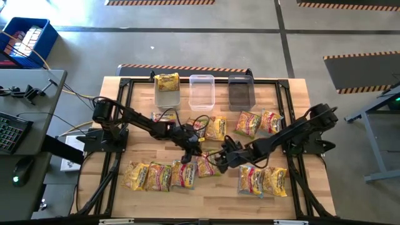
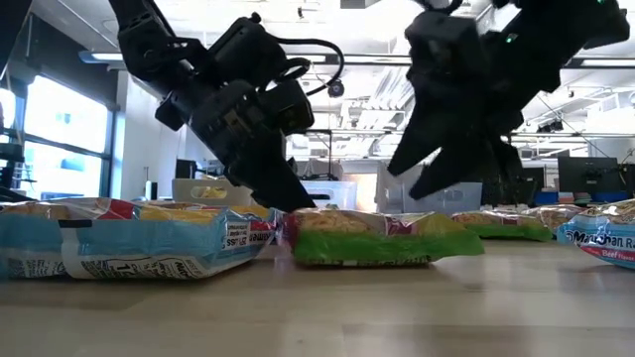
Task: Sort Maruchan noodles
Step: Put the bottom middle green noodle pack closer to the gripper
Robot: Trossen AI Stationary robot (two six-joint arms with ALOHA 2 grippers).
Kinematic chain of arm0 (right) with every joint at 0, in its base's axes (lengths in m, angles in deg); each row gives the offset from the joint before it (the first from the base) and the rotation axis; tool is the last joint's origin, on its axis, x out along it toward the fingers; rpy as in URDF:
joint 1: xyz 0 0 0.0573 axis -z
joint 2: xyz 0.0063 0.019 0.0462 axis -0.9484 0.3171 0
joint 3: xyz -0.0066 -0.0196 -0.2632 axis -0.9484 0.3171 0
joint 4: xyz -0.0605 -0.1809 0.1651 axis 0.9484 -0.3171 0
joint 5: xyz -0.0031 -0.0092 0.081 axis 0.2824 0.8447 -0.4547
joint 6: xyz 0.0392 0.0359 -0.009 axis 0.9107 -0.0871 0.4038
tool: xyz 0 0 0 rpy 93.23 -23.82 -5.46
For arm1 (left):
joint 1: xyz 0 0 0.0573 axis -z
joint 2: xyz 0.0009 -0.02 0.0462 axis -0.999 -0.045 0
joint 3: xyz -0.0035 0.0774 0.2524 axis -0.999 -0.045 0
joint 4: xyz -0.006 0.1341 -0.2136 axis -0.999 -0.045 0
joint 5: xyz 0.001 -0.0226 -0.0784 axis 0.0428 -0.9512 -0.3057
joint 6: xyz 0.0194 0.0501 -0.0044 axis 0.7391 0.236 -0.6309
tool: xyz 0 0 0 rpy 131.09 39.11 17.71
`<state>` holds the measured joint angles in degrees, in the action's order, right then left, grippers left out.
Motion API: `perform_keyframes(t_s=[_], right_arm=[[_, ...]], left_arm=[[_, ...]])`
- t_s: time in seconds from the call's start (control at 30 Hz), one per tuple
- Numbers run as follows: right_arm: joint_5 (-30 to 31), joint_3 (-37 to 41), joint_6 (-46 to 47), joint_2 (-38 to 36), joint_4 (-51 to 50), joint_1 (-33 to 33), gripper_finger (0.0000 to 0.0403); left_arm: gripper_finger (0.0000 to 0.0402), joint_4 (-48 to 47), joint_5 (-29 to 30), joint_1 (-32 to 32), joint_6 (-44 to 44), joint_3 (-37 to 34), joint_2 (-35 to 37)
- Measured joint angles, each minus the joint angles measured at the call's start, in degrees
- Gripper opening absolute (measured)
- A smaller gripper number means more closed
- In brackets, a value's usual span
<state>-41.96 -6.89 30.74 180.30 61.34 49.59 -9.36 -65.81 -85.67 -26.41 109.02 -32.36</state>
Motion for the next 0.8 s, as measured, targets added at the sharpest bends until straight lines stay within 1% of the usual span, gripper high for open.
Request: perform_keyframes(t_s=[0.1, 0.27, 0.37, 0.47, 0.53, 0.6, 0.7, 0.8], right_arm=[[-1.2, 0.0, 4.6, 2.2, 2.1, 0.8, 0.0201], [-3.4, 0.0, 10.7, 5.9, 5.6, 1.7, 0.02], [-3.6, 0.0, 12.8, 7.9, 6.5, 2.0, 0.02], [-3.1, -0.1, 12.4, 9.2, 8.8, 2.1, 0.0193], [-3.0, -0.1, 10.6, 9.7, 10.1, 2.1, 0.0176], [-2.9, -0.2, 8.6, 10.1, 11.5, 2.1, 0.0149], [-2.6, -0.2, 5.4, 10.1, 12.1, 2.1, 0.0096], [-1.8, -0.1, 1.5, 10.1, 12.8, 2.1, 0.0039]], left_arm=[[0.0085, -0.4, -0.3, -0.2, -0.1, 0.6, 0.9], [0.0108, -0.5, -0.3, -0.2, 0.0, 0.9, 1.0], [0.0109, -0.6, 0.0, -0.6, -1.2, 0.9, 1.0], [0.0096, -0.6, -0.9, -1.6, -2.4, 0.9, 1.1], [0.0086, -0.4, -1.5, -2.3, -2.4, 0.9, 1.4], [0.0078, -0.6, -2.1, -3.1, -2.4, 0.9, 1.4], [0.0072, -0.6, -4.7, -4.1, -2.7, 0.9, 1.4], [0.0072, -0.8, -5.1, -4.9, -3.4, 0.9, 1.4]])
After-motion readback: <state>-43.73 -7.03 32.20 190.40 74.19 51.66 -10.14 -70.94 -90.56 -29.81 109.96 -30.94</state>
